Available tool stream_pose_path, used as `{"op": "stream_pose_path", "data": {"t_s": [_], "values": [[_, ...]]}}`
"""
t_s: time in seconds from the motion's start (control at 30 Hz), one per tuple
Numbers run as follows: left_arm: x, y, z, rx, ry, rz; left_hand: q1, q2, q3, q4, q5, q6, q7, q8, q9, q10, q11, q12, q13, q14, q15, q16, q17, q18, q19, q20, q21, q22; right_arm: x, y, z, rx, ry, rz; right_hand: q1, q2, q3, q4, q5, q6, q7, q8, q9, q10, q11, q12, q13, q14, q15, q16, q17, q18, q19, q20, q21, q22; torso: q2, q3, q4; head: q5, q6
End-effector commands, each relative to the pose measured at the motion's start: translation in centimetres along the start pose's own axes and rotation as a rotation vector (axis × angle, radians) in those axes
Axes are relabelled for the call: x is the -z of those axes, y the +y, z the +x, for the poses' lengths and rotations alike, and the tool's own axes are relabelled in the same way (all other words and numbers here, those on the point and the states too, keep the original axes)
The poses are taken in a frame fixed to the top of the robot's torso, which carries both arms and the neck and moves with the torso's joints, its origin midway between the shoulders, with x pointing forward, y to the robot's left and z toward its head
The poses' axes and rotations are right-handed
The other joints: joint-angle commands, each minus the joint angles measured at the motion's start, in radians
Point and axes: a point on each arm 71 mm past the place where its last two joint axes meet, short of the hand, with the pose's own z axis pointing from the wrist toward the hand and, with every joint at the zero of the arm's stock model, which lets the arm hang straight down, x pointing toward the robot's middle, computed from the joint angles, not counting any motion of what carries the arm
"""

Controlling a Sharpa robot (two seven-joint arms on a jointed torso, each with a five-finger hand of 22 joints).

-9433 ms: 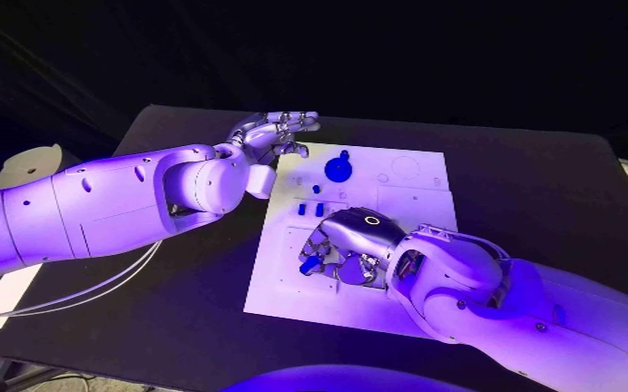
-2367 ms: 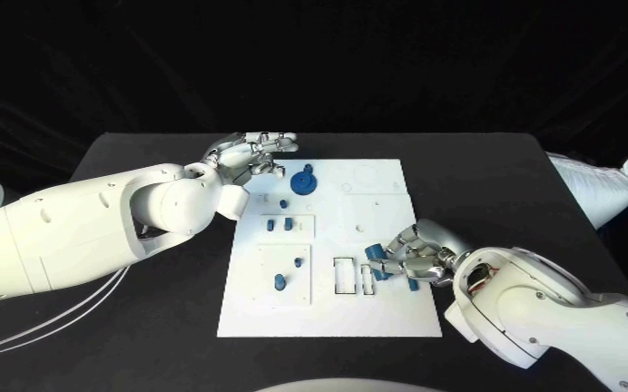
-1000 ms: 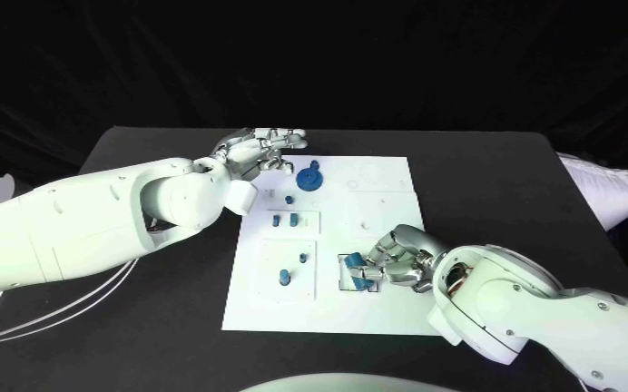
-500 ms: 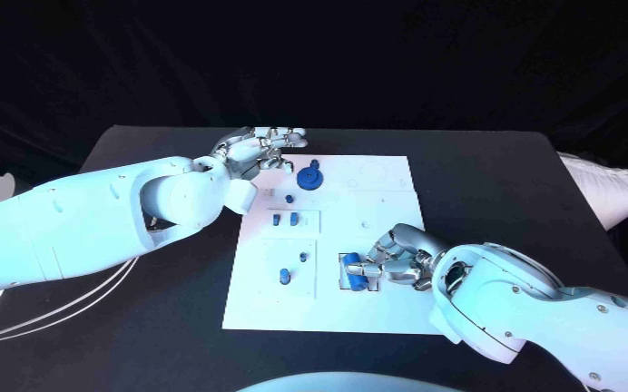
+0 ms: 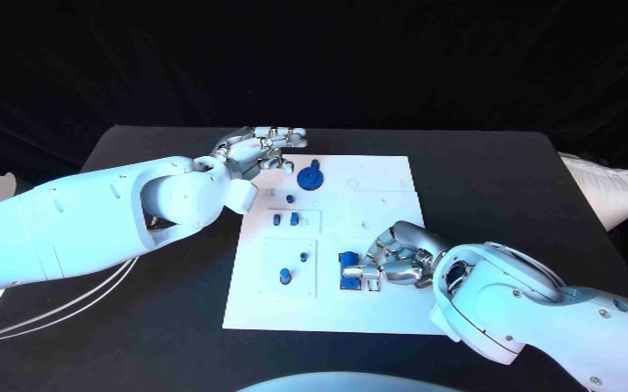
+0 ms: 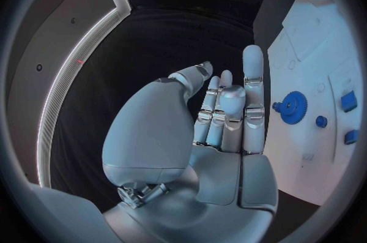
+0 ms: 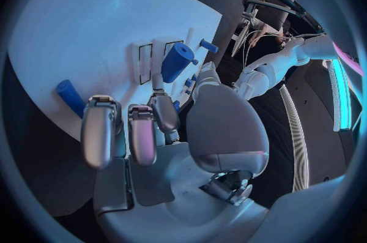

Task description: Assemble the parts on the task board

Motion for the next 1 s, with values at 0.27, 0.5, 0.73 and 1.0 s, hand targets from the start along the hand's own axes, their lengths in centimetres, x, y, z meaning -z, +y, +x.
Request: {"op": "stream_pose_path", "data": {"t_s": [0.27,0.5,0.73,1.0], "values": [[0.04,-0.09,0.12,-0.002,0.018,0.009,0.001,0.006,-0.006,-0.003,0.004,-0.007,0.003,0.006,0.001,-0.009,-0.001,0.005,0.000,-0.008,0.002,0.005,-0.001,0.011,0.000,0.003,-0.003,-0.001,0.16,0.47,-0.20,0.065,-0.042,-0.053,0.187,0.076,0.053,-0.060,0.058,0.041,-0.017,0.042,0.028,0.015,-0.017,0.012,0.020,0.094,-0.005,-0.001,0.204,-0.013,0.006,-0.005,0.001,0.011,0.001,0.0004,-0.0018,0.003,-0.002],[0.02,-0.08,0.15,-0.001,0.021,0.007,0.001,0.006,-0.006,-0.003,0.004,-0.007,0.003,0.006,0.001,-0.009,-0.001,0.005,0.000,-0.008,0.002,0.005,-0.001,0.011,0.000,0.003,-0.003,-0.001,-0.42,0.75,0.12,0.131,-0.049,-0.049,0.254,0.100,0.058,-0.107,0.044,0.090,-0.044,0.099,0.061,0.048,-0.040,0.055,0.061,0.097,-0.024,0.009,0.219,-0.018,0.017,-0.020,0.019,0.038,0.000,0.0009,-0.0008,0.002,-0.004],[0.03,-0.06,0.13,-0.001,0.022,0.006,0.002,0.006,-0.006,-0.004,0.004,-0.007,0.003,0.007,0.001,-0.010,-0.001,0.006,0.001,-0.008,0.002,0.005,-0.002,0.011,0.000,0.003,-0.004,-0.002,-0.66,0.82,0.53,0.162,-0.039,-0.045,0.271,0.106,0.059,-0.125,0.013,0.097,-0.054,0.121,0.075,0.065,-0.049,0.081,0.085,0.098,-0.032,0.012,0.224,-0.020,0.021,-0.029,0.025,0.047,0.000,-0.0001,-0.0006,0.002,-0.006],[0.05,-0.06,0.13,-0.001,0.022,0.006,0.002,0.007,-0.006,-0.005,0.004,-0.007,0.003,0.007,0.001,-0.010,-0.001,0.007,0.001,-0.009,0.002,0.006,-0.003,0.011,0.000,0.003,-0.004,-0.002,-0.53,0.77,0.45,0.157,-0.058,-0.052,0.264,0.111,0.056,-0.123,0.013,0.097,-0.056,0.131,0.081,0.070,-0.052,0.087,0.092,0.098,-0.035,0.012,0.224,-0.021,0.022,-0.032,0.026,0.049,0.000,0.0007,-0.0012,0.001,-0.005]]}}
